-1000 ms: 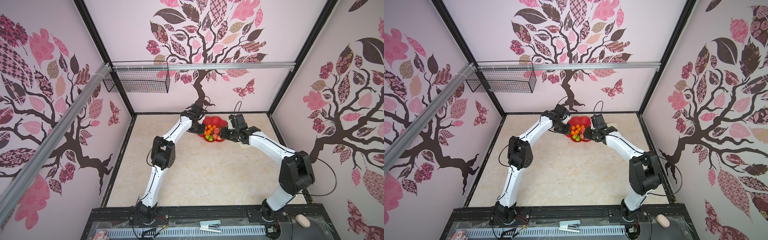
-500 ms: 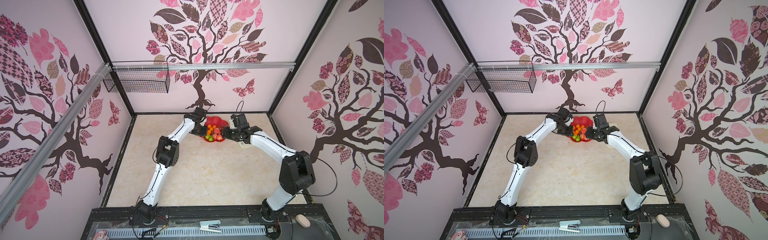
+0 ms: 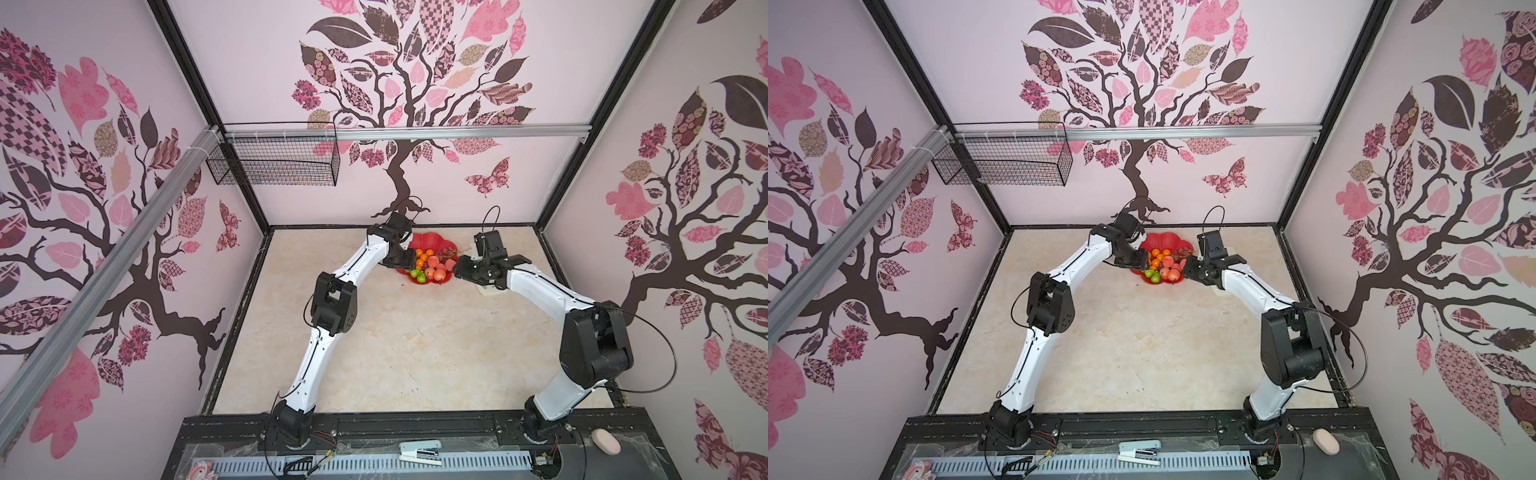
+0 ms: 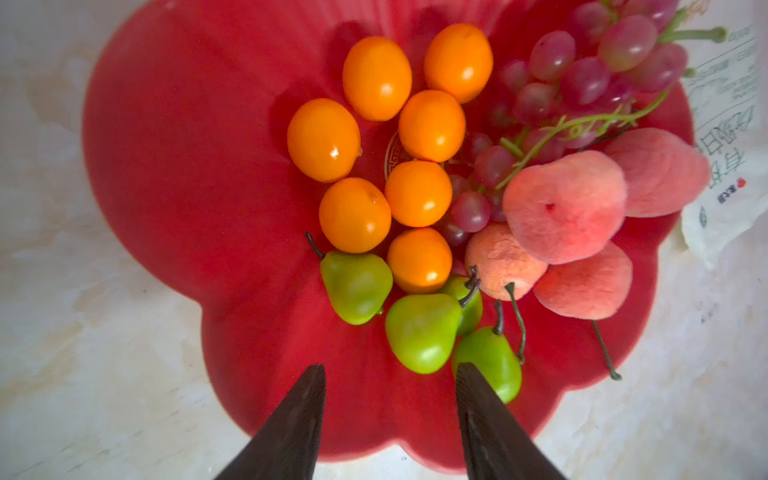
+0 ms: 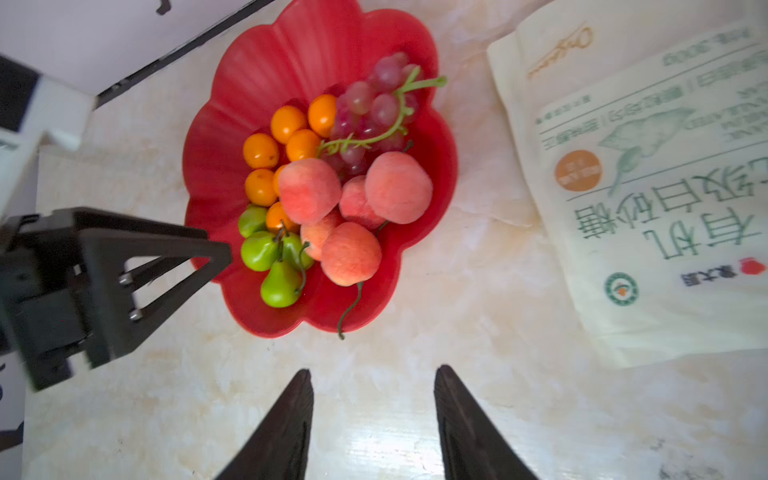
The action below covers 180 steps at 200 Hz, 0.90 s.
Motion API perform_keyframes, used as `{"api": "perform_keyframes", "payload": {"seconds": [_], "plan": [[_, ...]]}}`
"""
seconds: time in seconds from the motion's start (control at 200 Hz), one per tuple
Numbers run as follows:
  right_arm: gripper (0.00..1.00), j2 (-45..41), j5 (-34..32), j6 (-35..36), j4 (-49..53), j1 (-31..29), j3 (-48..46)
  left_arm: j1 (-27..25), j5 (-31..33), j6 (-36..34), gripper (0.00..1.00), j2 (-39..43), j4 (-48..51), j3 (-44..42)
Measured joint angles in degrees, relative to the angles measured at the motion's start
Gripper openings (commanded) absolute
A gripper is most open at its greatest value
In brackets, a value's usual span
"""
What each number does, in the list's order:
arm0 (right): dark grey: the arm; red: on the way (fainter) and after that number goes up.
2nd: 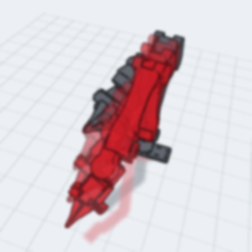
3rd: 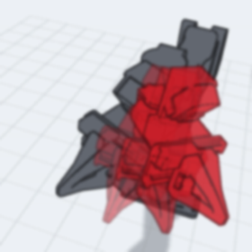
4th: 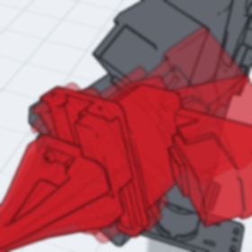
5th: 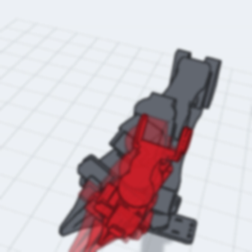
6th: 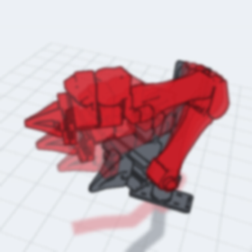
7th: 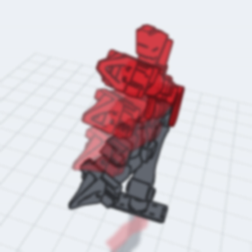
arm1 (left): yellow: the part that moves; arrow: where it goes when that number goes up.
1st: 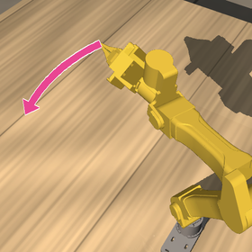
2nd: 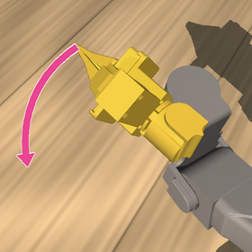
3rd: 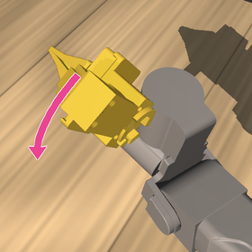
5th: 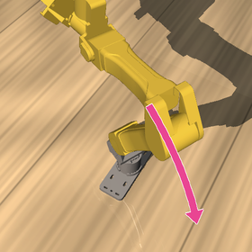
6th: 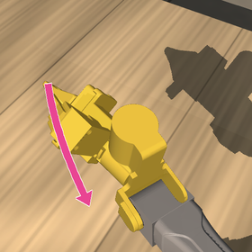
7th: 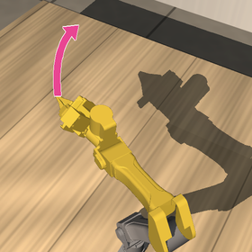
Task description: Place and organize the fake fruits in the fruit bowl
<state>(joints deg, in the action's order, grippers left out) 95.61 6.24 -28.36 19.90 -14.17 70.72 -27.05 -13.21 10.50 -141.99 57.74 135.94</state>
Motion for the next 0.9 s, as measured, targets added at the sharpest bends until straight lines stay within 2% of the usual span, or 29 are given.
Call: {"api": "perform_keyframes", "payload": {"seconds": [0.18,0.32,0.425,0.625,0.9], "plan": [[0.45,1.0,2.2,-3.0,-2.5,5.1,0.6,0.0,-2.8,0.8,0.57,12.6,-7.4,-11.8],[0.42,6.2,4.0,-4.1,-3.2,7.0,3.8,0.0,-7.3,3.4,0.57,22.6,-16.9,-22.1],[0.41,10.2,4.8,-4.2,-3.0,7.0,6.8,-0.1,-10.1,5.9,0.59,27.1,-23.8,-28.8],[0.4,15.3,5.5,-3.7,-0.8,7.2,12.5,-0.7,-12.4,9.5,0.6,28.6,-30.7,-35.4],[0.38,21.4,6.4,-2.7,2.4,7.4,18.7,-1.3,-12.8,10.5,0.6,28.7,-32.6,-36.9]]}}
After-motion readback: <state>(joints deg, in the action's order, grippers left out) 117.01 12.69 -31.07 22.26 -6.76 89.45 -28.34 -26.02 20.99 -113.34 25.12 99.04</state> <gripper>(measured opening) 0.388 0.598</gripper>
